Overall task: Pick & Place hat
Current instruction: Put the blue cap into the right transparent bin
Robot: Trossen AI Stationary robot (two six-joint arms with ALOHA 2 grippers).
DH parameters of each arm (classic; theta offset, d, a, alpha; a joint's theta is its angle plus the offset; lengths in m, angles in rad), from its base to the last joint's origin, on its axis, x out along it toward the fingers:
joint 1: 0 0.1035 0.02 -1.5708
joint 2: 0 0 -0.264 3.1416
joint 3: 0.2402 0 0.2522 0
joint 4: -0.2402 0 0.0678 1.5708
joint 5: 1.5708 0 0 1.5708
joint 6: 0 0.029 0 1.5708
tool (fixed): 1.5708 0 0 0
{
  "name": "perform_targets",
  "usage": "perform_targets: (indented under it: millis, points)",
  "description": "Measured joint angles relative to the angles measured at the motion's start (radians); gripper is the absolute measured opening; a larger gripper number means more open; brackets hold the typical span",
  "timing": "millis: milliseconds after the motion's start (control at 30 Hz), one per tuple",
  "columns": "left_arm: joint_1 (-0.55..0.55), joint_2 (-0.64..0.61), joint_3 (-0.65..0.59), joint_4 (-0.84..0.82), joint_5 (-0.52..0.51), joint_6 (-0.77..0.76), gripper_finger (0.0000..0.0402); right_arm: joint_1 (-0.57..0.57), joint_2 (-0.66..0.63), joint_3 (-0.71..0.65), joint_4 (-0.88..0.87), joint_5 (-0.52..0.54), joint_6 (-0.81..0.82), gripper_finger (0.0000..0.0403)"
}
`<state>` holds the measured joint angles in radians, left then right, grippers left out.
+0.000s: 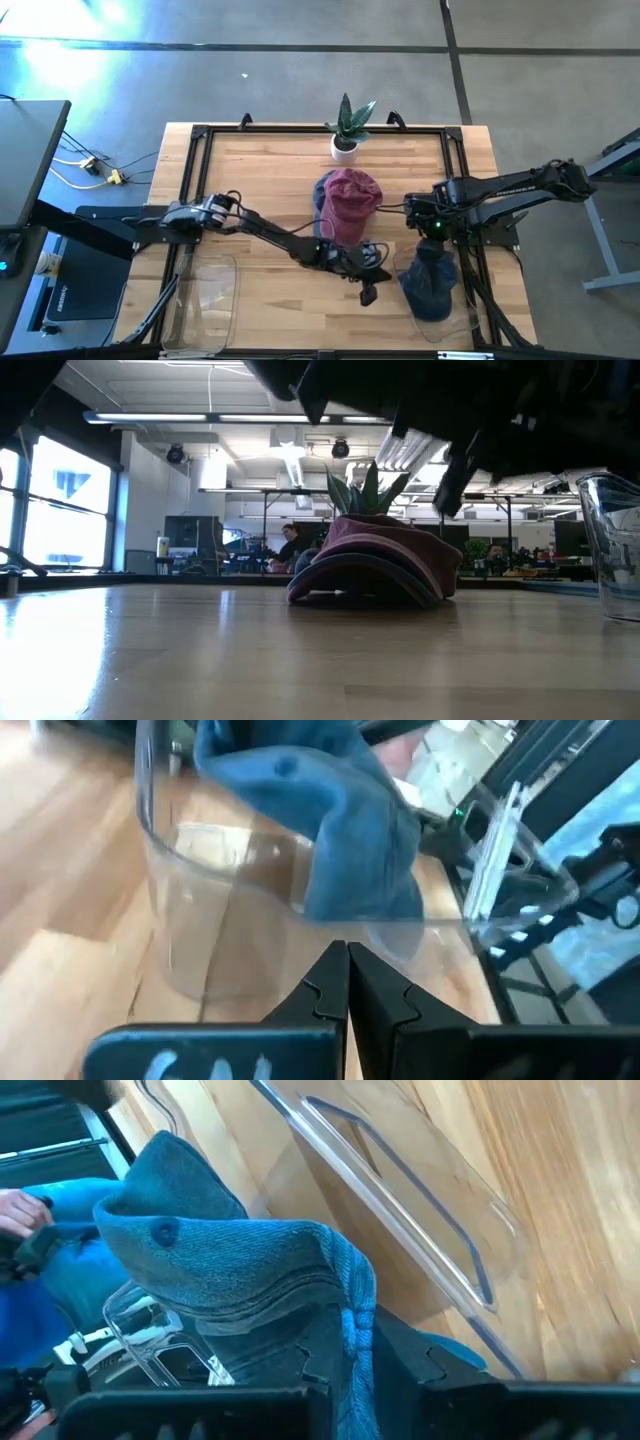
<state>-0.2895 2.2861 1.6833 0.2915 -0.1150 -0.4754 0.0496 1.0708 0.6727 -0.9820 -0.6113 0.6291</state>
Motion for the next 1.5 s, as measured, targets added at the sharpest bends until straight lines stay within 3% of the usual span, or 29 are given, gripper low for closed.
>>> perform_targets:
  millis: [100, 200, 500, 867, 1000, 1133, 1333, 1500]
  points:
    - [0.010, 0.026, 0.019, 0.058, -0.020, -0.007, 0.0000, -0.001, -0.003, 0.000, 0.013, -0.001, 0.002, 0.0028]
    - [0.015, 0.054, 0.033, -0.003, 0.004, -0.009, 0.0000, 0.000, -0.009, 0.000, 0.025, -0.001, 0.018, 0.0026]
    - [0.021, 0.162, 0.229, 0.026, 0.064, -0.012, 0.0000, 0.005, -0.070, 0.000, 0.045, -0.002, 0.084, 0.0027]
    - [0.022, 0.183, 0.354, -0.310, 0.121, -0.027, 0.0000, 0.004, -0.111, 0.000, 0.048, 0.053, 0.126, 0.0027]
    - [0.015, 0.180, 0.408, -0.296, 0.175, -0.035, 0.0000, 0.004, -0.111, 0.000, 0.049, 0.079, 0.127, 0.0028]
    - [0.010, 0.176, 0.444, -0.300, 0.156, -0.033, 0.0000, 0.004, -0.111, 0.000, 0.048, 0.081, 0.134, 0.0034]
    - [0.023, 0.181, 0.446, -0.333, 0.044, -0.030, 0.0000, 0.004, -0.111, 0.000, 0.049, 0.079, 0.143, 0.0026]
    - [0.038, 0.204, 0.446, -0.315, 0.053, -0.029, 0.0000, 0.023, -0.115, 0.000, 0.064, 0.061, 0.187, 0.0032]
